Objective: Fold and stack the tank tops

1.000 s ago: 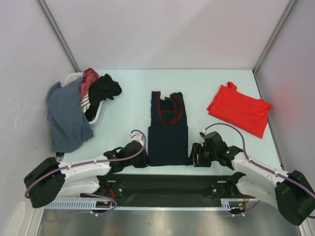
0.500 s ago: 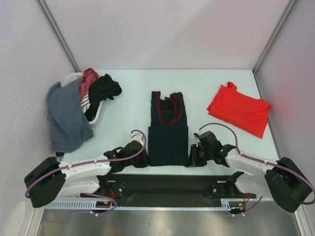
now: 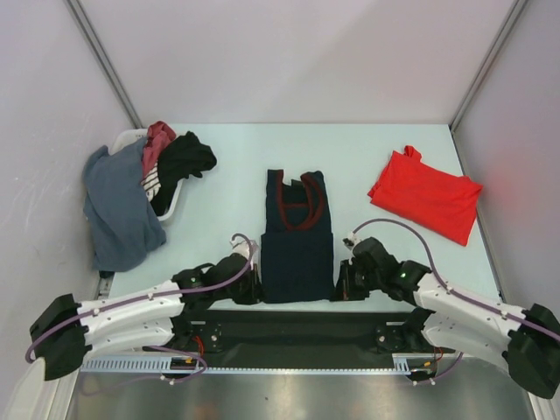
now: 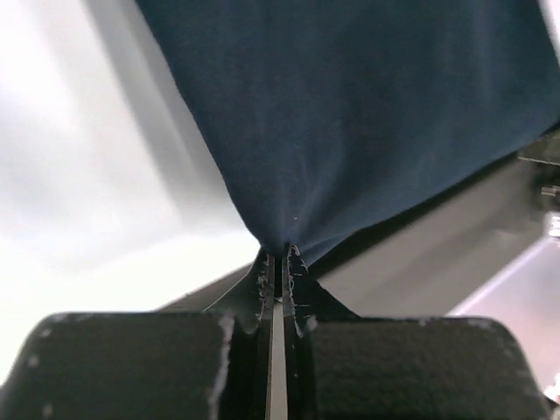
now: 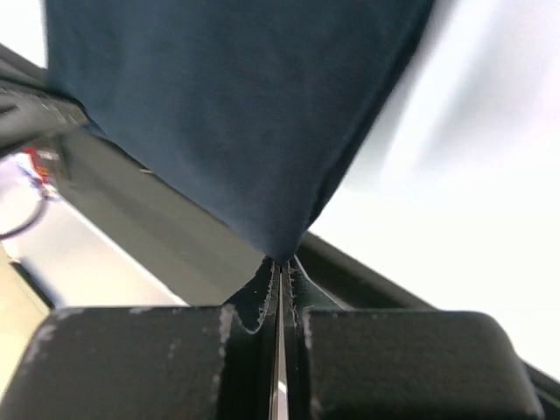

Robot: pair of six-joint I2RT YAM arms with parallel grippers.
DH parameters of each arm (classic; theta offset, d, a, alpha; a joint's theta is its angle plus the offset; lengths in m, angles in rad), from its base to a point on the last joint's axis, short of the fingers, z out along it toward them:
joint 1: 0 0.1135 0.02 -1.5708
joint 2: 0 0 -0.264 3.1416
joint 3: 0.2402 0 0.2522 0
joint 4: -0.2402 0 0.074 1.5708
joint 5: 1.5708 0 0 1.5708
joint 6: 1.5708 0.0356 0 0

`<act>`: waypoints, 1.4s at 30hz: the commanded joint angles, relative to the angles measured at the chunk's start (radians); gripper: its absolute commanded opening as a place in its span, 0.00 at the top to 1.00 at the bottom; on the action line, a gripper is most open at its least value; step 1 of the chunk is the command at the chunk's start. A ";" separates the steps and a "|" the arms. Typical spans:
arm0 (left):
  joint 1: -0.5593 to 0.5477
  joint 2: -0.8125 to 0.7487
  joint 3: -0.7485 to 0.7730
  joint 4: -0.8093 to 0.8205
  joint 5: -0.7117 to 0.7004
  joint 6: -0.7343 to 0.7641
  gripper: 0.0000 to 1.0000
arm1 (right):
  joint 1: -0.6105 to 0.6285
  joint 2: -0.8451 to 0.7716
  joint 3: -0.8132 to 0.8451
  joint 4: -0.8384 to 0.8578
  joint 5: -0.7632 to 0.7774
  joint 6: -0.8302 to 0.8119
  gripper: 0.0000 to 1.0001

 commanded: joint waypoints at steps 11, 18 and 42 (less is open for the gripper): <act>0.162 0.006 0.330 -0.224 0.123 0.144 0.99 | -0.046 0.056 0.426 -0.264 0.080 -0.142 1.00; 0.298 0.092 0.473 -0.267 0.163 0.254 0.98 | -0.233 0.196 0.590 -0.271 -0.052 -0.262 1.00; 0.585 0.587 0.823 -0.205 0.298 0.388 1.00 | -0.445 0.766 1.117 -0.260 -0.192 -0.359 1.00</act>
